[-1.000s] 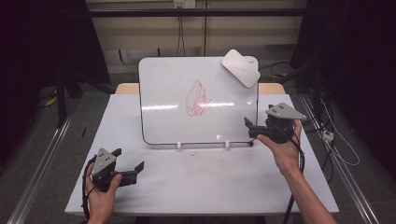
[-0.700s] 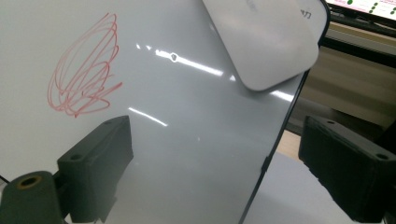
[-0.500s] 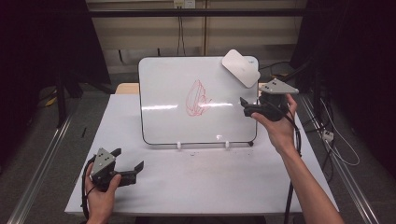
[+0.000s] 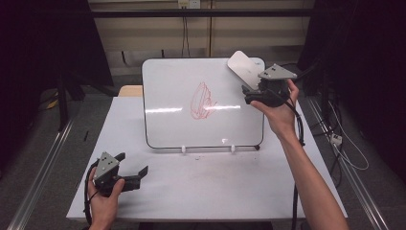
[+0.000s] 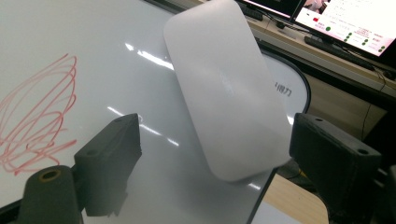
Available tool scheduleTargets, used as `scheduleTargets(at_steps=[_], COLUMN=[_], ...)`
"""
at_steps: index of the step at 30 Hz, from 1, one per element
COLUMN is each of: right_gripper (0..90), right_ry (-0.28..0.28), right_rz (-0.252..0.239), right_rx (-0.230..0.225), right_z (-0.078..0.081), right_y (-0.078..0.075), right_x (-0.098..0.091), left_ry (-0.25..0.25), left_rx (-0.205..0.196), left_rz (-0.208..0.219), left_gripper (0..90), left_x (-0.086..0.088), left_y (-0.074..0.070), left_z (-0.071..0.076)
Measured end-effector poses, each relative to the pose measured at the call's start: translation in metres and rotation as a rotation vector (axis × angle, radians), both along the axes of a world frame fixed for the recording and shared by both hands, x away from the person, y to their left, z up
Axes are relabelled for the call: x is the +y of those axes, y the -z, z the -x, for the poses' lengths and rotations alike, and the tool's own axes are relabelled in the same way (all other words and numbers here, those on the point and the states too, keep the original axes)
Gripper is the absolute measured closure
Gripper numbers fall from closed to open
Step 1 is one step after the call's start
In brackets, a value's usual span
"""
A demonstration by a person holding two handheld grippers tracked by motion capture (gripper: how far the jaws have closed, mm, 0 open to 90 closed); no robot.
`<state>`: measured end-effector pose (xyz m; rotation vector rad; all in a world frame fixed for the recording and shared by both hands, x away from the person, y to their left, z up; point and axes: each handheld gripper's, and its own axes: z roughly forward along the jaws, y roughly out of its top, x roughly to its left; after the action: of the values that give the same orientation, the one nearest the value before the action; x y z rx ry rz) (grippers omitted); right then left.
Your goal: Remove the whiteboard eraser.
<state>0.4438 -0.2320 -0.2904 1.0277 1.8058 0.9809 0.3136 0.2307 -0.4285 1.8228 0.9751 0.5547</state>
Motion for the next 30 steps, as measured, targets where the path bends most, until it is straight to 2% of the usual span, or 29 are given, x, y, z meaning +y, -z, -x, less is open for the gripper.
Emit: scheduleTargets(at_steps=[4, 5, 8, 11, 13, 15, 19, 23, 26, 30], right_gripper=[18.6, 20.1, 20.2, 21.6, 23.8, 23.1, 25.1, 22.5, 22.0, 22.5], right_ry=[-0.003, -0.004, 0.008, 0.008, -0.011, 0.006, 0.006, 0.002, 0.016, 0.019], right_rz=[0.026, 0.054, 0.068, 0.068, 0.065, 0.079, 0.082, 0.081, 0.109, 0.122], right_rx=[0.004, 0.008, 0.008, 0.009, 0.023, 0.020, 0.024, 0.034, 0.030, 0.032], right_z=[-0.011, -0.016, -0.022, -0.029, -0.034, -0.037, -0.044, -0.051, -0.053, -0.056], right_y=[-0.003, -0.004, -0.004, -0.005, -0.004, -0.003, -0.005, -0.002, 0.002, 0.004], right_x=[0.006, 0.008, 0.008, 0.006, 0.006, 0.007, 0.006, 0.008, 0.011, 0.011], left_ry=[-0.003, -0.003, -0.012, -0.011, -0.012, -0.009, -0.002, -0.002, -0.005, -0.002], left_rx=[0.000, -0.001, 0.002, 0.010, 0.009, 0.021, 0.017, 0.018, 0.016, 0.015], left_rz=[0.002, -0.004, 0.002, 0.006, 0.013, 0.024, 0.014, 0.011, 0.015, 0.010], left_gripper=[4.6, 4.6, 4.6, 4.6, 4.6, 4.6, 4.6, 4.6, 4.6, 4.6], left_x=[0.001, 0.002, 0.003, 0.004, 0.003, 0.003, 0.002, 0.003, 0.003, 0.003], left_y=[0.000, 0.000, 0.001, 0.001, 0.001, 0.001, 0.001, 0.002, 0.002, 0.002], left_z=[0.000, -0.001, -0.001, -0.001, -0.001, -0.001, -0.001, -0.001, 0.000, -0.001])
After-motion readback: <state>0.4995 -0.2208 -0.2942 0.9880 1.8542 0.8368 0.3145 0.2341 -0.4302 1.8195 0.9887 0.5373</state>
